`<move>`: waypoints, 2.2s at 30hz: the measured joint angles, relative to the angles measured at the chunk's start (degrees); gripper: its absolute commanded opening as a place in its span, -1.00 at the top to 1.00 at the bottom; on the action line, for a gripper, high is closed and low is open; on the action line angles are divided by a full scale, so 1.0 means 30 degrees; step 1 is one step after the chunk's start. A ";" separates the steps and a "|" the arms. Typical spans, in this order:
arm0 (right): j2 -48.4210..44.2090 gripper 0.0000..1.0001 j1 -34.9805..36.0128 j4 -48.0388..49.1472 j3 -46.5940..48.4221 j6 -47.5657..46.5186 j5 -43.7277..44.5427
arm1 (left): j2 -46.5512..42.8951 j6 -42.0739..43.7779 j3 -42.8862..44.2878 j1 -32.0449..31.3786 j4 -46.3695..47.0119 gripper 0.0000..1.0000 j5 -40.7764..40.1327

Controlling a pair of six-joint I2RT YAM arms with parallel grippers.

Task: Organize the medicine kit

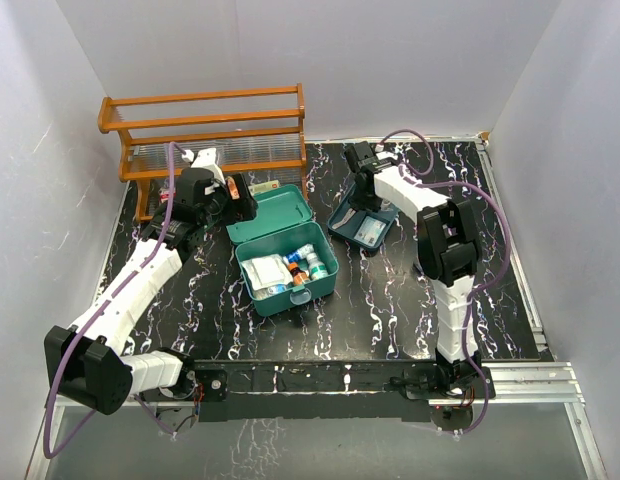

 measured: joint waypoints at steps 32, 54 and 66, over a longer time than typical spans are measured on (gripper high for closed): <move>0.0189 0.92 -0.0007 -0.0452 -0.0903 -0.0226 -0.0306 | 0.1457 0.4575 0.0000 0.0000 0.0546 -0.63 0.5894; -0.1654 1.00 -0.0182 -0.0372 -0.1960 -0.1428 0.0750 | 0.5158 0.9362 0.1224 -0.0750 -0.1253 -0.05 0.6790; -0.3621 1.00 -0.0561 -0.0372 -0.2324 -0.1443 0.0867 | 0.5639 0.9675 0.1428 -0.1749 -0.2528 0.64 0.5654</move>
